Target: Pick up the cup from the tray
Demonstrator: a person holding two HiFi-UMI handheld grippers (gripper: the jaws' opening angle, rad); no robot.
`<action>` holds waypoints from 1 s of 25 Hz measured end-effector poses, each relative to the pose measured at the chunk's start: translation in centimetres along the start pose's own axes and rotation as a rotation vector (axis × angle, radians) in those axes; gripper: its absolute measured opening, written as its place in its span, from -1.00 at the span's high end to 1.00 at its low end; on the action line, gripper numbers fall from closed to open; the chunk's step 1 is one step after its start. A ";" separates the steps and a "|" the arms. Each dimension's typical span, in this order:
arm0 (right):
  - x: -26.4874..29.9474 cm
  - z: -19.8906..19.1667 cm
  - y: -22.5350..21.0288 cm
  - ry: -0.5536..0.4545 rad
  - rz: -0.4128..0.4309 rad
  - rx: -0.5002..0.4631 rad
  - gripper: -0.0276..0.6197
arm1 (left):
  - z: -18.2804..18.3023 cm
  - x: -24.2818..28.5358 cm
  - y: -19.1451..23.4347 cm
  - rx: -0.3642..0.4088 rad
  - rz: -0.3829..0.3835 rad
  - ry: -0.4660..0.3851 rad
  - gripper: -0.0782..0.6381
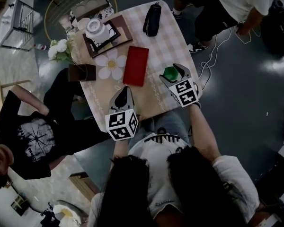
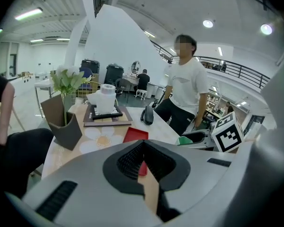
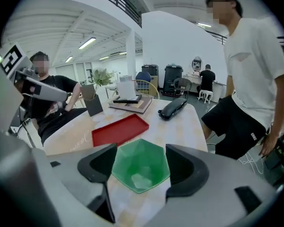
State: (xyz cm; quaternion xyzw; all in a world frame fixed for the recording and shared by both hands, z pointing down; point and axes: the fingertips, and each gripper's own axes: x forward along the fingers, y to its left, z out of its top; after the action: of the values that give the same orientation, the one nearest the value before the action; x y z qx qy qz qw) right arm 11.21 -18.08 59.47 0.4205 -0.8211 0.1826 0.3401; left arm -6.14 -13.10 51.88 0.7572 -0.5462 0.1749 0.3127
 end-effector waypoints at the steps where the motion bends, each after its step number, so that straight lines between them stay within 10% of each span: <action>1: 0.0 -0.3 -0.2 -0.003 -0.003 0.005 -0.09 | 0.0 0.0 -0.3 0.004 -0.003 0.001 0.76; 25: -1.6 -0.2 0.0 -0.122 0.030 0.059 -0.13 | -0.4 0.5 -1.0 0.005 -0.022 0.005 0.76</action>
State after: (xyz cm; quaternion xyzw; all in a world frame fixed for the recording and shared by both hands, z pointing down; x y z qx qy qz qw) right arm 11.92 -17.02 58.48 0.4282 -0.8408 0.1857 0.2741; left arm -5.01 -12.95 52.21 0.7634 -0.5366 0.1747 0.3143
